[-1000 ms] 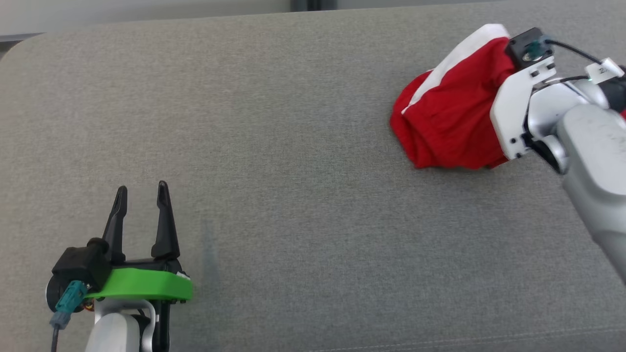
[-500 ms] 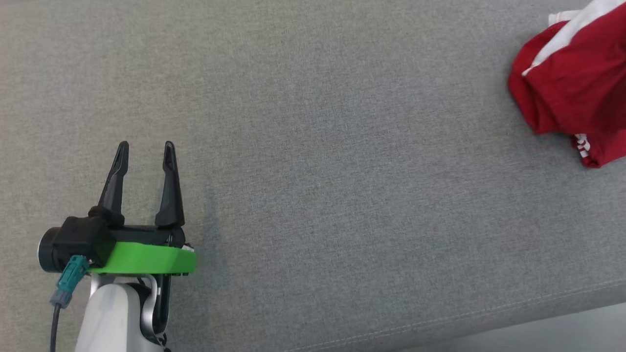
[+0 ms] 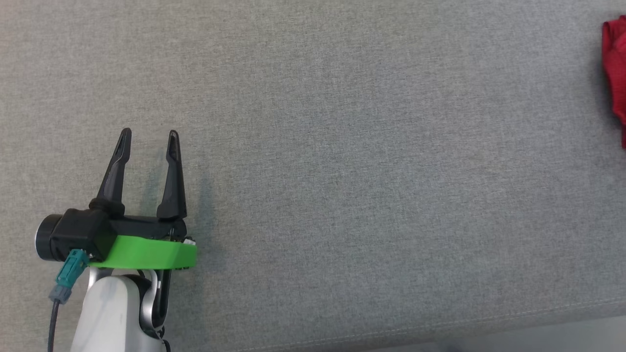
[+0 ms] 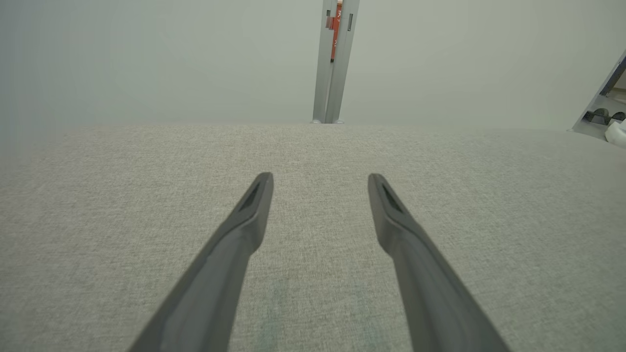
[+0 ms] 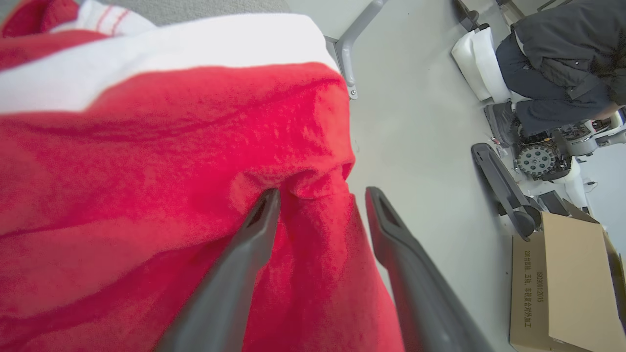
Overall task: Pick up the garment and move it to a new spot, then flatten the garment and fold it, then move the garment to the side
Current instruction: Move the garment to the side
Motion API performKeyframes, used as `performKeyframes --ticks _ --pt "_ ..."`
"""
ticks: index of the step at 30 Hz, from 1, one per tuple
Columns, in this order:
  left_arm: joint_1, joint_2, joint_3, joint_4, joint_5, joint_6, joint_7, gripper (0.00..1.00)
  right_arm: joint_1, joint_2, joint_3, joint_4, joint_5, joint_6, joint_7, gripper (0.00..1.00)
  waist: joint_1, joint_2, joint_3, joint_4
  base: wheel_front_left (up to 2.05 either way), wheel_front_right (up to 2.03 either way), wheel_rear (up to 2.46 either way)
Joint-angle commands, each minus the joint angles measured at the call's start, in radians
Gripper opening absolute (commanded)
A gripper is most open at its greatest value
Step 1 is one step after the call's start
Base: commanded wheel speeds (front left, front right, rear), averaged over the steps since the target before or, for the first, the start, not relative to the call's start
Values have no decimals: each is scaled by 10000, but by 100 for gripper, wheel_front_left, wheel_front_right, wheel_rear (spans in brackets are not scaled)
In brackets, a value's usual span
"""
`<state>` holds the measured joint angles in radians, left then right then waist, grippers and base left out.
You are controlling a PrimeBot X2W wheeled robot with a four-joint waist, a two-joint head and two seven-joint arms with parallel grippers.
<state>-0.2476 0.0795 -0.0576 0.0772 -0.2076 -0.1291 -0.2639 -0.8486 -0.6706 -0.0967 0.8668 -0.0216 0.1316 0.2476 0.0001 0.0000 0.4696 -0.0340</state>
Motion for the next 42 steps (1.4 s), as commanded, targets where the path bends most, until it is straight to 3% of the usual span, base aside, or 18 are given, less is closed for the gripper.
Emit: performKeyframes --ticks 1,6,9,14,21,26,33,42 --pt "-167 74 19 -7 -78 -19 4 100 143 188 -393 -14 -356 -17 -86 100 -1 0 63 105 0 0 0" --pt "-68 -36 153 120 -171 -19 5 100 350 1084 -1766 -628 -1226 -18 -734 100 -1 0 -397 139 0 0 0" --pt "127 -129 321 212 -188 -19 5 100 614 1763 -2051 -1214 -1140 -17 -1456 100 -1 0 -861 126 0 0 0" --pt "517 -223 688 321 -253 -19 5 100 1492 2791 -1725 -2506 -246 -17 -2605 100 -1 0 -1748 95 0 0 0" --pt "968 -272 1028 564 -294 -20 5 100 3338 3840 -722 -4487 1029 -17 -3240 100 -1 0 -2757 163 0 0 0" --pt "1138 -275 1055 818 -398 -20 5 100 4607 4602 -85 -5349 1311 -15 -3747 100 -1 0 -3267 331 0 0 0" --pt "1488 -276 953 1201 -620 49 5 100 5940 5437 438 -5574 1692 -15 -4378 100 -1 0 -3901 667 0 0 0" --pt "2042 -276 588 1659 -703 151 5 100 6718 5932 494 -5066 1567 -15 -4785 100 -1 0 -4451 926 0 0 0"
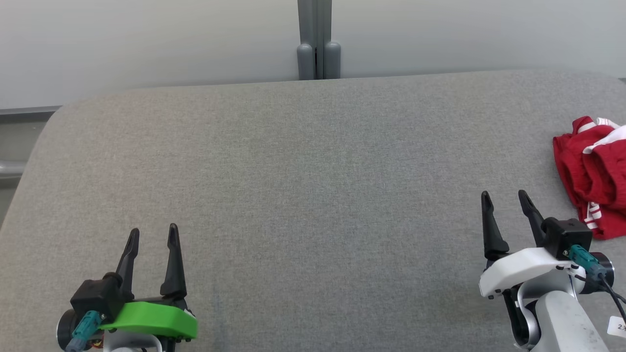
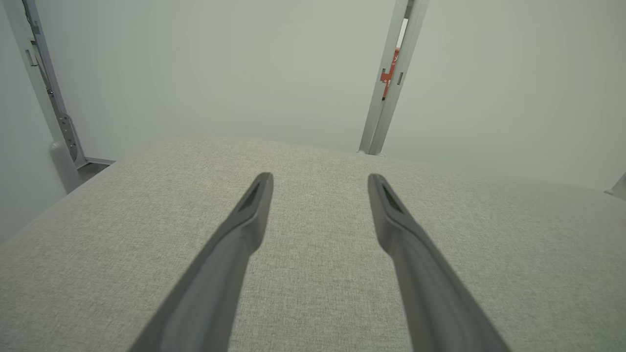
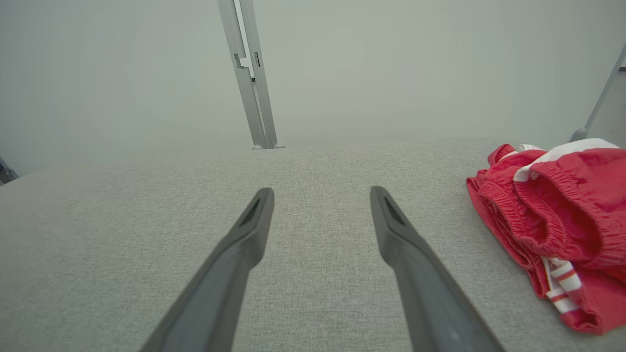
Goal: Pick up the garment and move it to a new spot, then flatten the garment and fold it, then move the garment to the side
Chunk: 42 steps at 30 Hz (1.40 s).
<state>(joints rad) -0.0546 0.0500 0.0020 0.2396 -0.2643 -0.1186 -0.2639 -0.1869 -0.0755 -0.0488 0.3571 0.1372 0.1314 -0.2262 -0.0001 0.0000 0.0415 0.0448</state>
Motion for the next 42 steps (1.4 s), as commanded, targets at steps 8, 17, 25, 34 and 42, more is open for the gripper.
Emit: performKeyframes --ticks 8,17,25,34,42 --pt "26 19 -211 241 -143 104 5 100 179 70 158 103 -99 -14 -4 100 1 0 -293 74 0 0 0" --pt "-265 18 -285 520 -123 96 5 100 204 79 272 38 -64 -14 128 100 1 0 -171 -141 0 0 0" --pt "-394 18 -213 695 -68 142 5 100 212 131 334 63 28 -14 214 100 1 0 -126 -207 0 0 0" --pt "-418 18 -165 655 129 190 5 100 -3 16 474 94 143 -14 281 100 1 0 -52 -236 0 0 0" --pt "-213 -17 -143 807 81 145 14 0 144 69 453 251 159 0 263 0 1 0 -26 -236 0 0 0"
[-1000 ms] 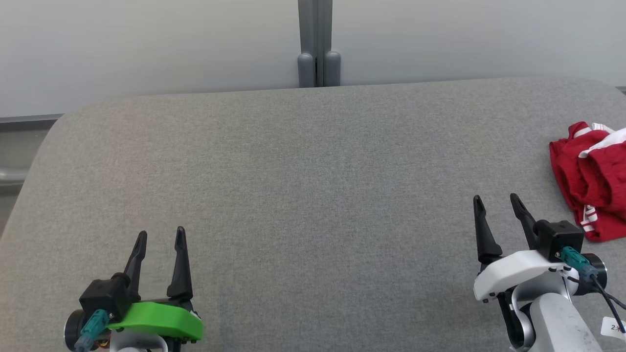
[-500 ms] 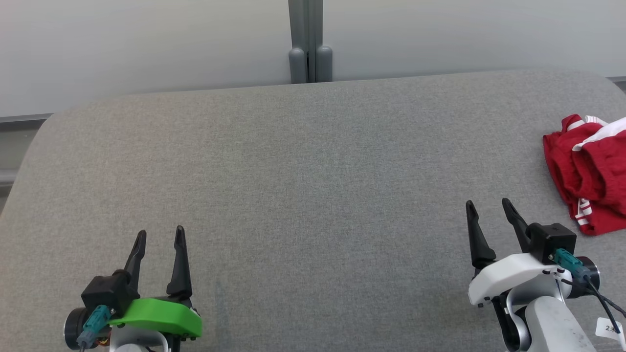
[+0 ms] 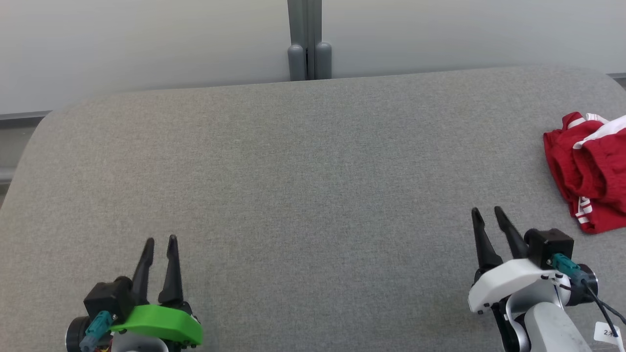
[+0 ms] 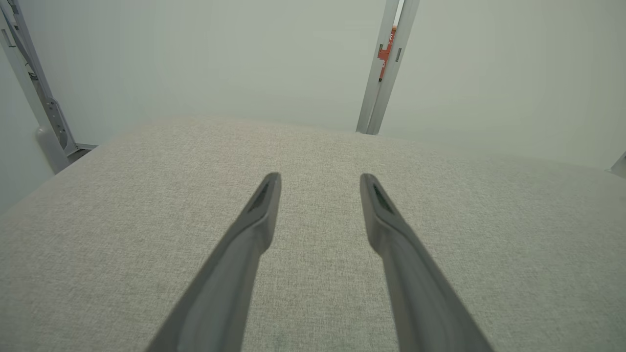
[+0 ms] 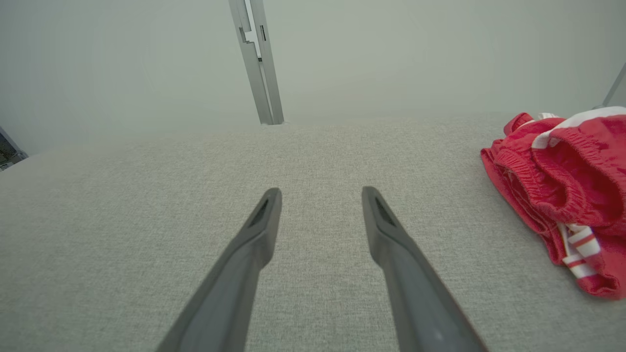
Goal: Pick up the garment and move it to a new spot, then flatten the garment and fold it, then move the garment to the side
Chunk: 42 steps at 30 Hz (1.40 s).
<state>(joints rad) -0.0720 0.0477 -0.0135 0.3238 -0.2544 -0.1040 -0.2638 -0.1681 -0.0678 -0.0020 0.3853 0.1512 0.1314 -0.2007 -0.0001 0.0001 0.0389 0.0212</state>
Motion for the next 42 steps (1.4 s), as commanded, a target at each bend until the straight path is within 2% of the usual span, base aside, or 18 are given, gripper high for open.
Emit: performKeyframes --ticks 1,4,21,42 --pt "37 -10 0 70 -9 0 5 0 45 10 -4 62 9 0 10 0 1 -1 0 0 0 0 0" --pt "188 -38 10 309 -93 -2 37 0 249 51 -28 307 95 0 48 0 1 -1 -2 -2 0 0 0" --pt "45 -20 295 55 -3075 -64 863 0 320 75 -278 -92 3299 -2 738 0 1 -1 -50 -30 0 0 0" --pt "-102 1 572 -200 -6012 -128 1671 0 406 97 -509 -484 6458 -4 1406 0 1 -1 -109 -65 0 0 0"
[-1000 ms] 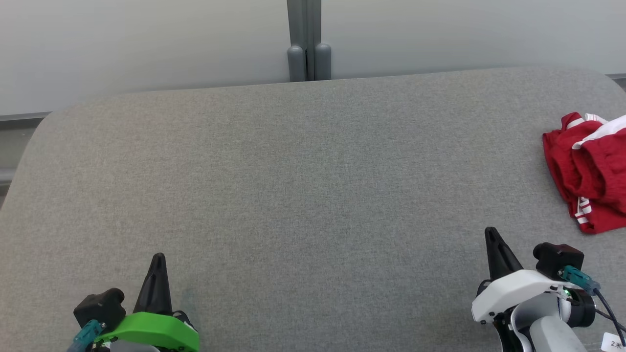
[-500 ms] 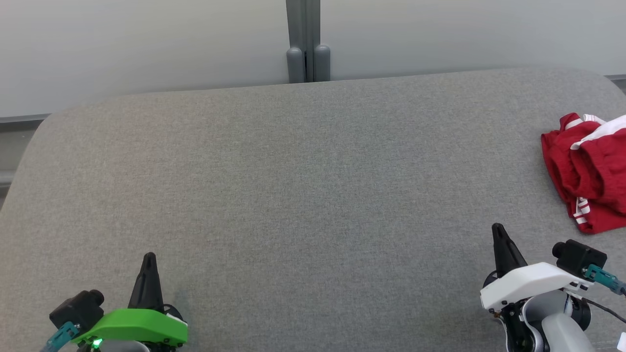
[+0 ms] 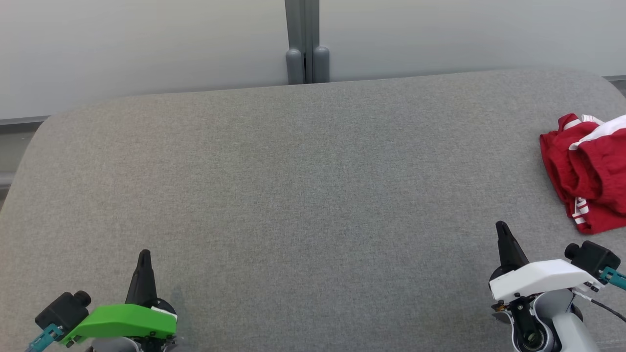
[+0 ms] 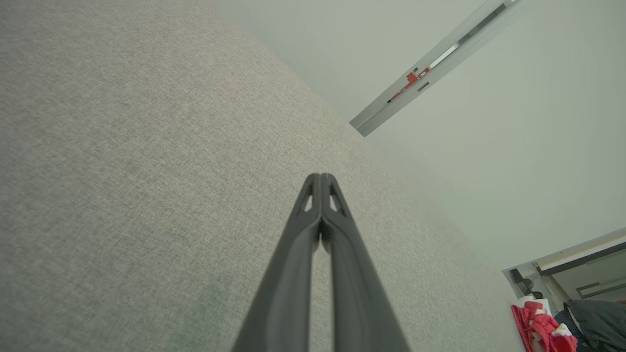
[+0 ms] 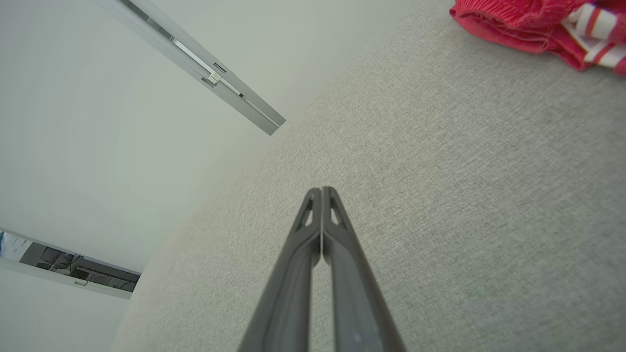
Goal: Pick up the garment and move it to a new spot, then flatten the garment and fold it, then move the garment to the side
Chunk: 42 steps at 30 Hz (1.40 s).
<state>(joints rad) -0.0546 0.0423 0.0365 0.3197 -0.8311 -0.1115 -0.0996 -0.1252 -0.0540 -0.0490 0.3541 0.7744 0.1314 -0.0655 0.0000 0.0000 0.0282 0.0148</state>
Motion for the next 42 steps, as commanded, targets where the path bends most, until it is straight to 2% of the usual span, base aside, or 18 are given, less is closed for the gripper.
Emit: performKeyframes --ticks 1,18,42 --pt "-283 55 86 -172 -379 -53 70 0 -19 -40 -50 -190 372 -4 84 0 0 0 -4 -2 0 0 0" --pt "-381 72 270 -333 -2341 -99 619 0 37 -22 -215 -445 2499 -3 541 0 0 0 -53 -31 0 0 0" --pt "-479 91 489 -516 -4594 -148 1251 0 92 1 -404 -729 4912 -4 1074 0 0 0 -120 -71 0 0 0"
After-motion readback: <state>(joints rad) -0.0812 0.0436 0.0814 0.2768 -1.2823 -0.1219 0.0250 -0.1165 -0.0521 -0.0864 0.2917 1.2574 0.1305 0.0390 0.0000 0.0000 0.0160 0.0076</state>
